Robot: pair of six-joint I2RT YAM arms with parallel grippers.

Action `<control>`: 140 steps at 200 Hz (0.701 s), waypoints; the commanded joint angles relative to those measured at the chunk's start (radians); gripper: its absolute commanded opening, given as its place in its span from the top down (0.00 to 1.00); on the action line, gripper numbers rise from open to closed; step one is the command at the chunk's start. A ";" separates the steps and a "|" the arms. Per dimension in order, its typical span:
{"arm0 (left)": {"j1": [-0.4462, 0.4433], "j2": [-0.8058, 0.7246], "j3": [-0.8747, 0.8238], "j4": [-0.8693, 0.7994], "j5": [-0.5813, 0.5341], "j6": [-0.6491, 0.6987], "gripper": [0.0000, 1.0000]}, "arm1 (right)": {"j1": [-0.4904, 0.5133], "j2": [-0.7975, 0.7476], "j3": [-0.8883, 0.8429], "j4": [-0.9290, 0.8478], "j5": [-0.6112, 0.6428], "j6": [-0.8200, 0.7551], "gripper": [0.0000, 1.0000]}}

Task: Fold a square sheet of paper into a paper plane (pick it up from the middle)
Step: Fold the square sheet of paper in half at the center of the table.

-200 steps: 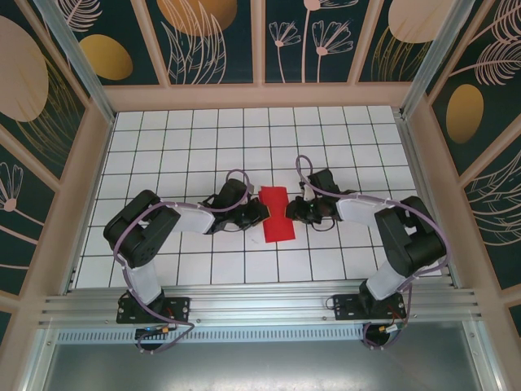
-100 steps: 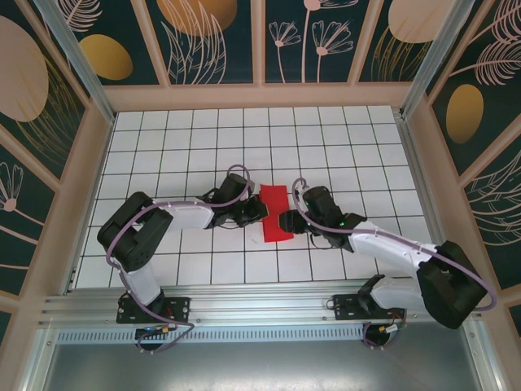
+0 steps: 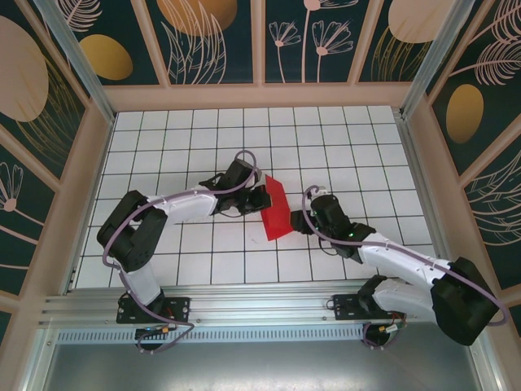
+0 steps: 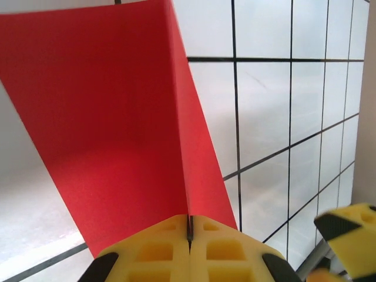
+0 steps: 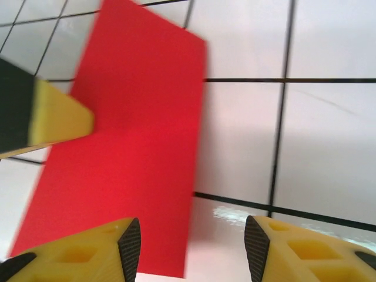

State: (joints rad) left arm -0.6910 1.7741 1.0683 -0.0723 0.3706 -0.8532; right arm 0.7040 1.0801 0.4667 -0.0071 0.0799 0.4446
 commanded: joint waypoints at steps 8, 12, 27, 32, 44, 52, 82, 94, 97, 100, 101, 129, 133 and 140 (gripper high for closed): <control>0.006 0.020 0.084 -0.209 -0.058 0.140 0.97 | -0.021 -0.034 -0.005 0.007 -0.117 0.109 0.49; 0.006 0.021 0.088 -0.219 -0.054 0.149 0.97 | -0.031 -0.036 -0.005 0.008 -0.126 0.124 0.50; 0.005 0.010 0.106 -0.261 -0.059 0.175 0.97 | -0.089 -0.040 -0.014 0.035 -0.216 0.155 0.56; 0.005 0.002 0.109 -0.272 -0.063 0.183 0.97 | -0.107 -0.039 -0.017 0.046 -0.248 0.164 0.57; 0.007 -0.016 0.117 -0.279 -0.056 0.195 0.97 | -0.146 -0.041 -0.023 0.060 -0.292 0.186 0.60; 0.006 -0.023 0.127 -0.278 -0.040 0.198 0.97 | -0.151 -0.044 -0.023 0.066 -0.310 0.191 0.60; 0.005 -0.012 0.177 -0.304 -0.013 0.222 0.98 | -0.203 -0.048 -0.019 0.059 -0.342 0.204 0.62; 0.007 -0.003 0.188 -0.319 -0.016 0.233 0.98 | -0.215 -0.047 -0.024 0.075 -0.371 0.212 0.65; 0.006 0.000 0.188 -0.320 -0.014 0.234 0.98 | -0.217 -0.046 -0.026 0.079 -0.375 0.216 0.65; 0.005 0.003 0.186 -0.322 -0.011 0.235 0.98 | -0.219 -0.047 -0.029 0.085 -0.379 0.221 0.66; 0.005 0.005 0.185 -0.320 -0.011 0.235 0.98 | -0.218 -0.046 -0.030 0.088 -0.381 0.222 0.66; -0.011 0.039 0.127 -0.260 0.017 0.205 0.98 | -0.229 -0.013 -0.040 0.147 -0.437 0.252 0.71; -0.015 0.043 0.118 -0.248 0.017 0.199 0.98 | -0.230 -0.003 -0.034 0.147 -0.442 0.252 0.71; -0.018 0.048 0.097 -0.220 0.020 0.180 0.98 | -0.232 0.016 -0.021 0.141 -0.448 0.249 0.73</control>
State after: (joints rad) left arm -0.6949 1.7832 1.2209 -0.3347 0.3611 -0.6552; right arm 0.4839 1.0561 0.4412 0.0727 -0.2943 0.6662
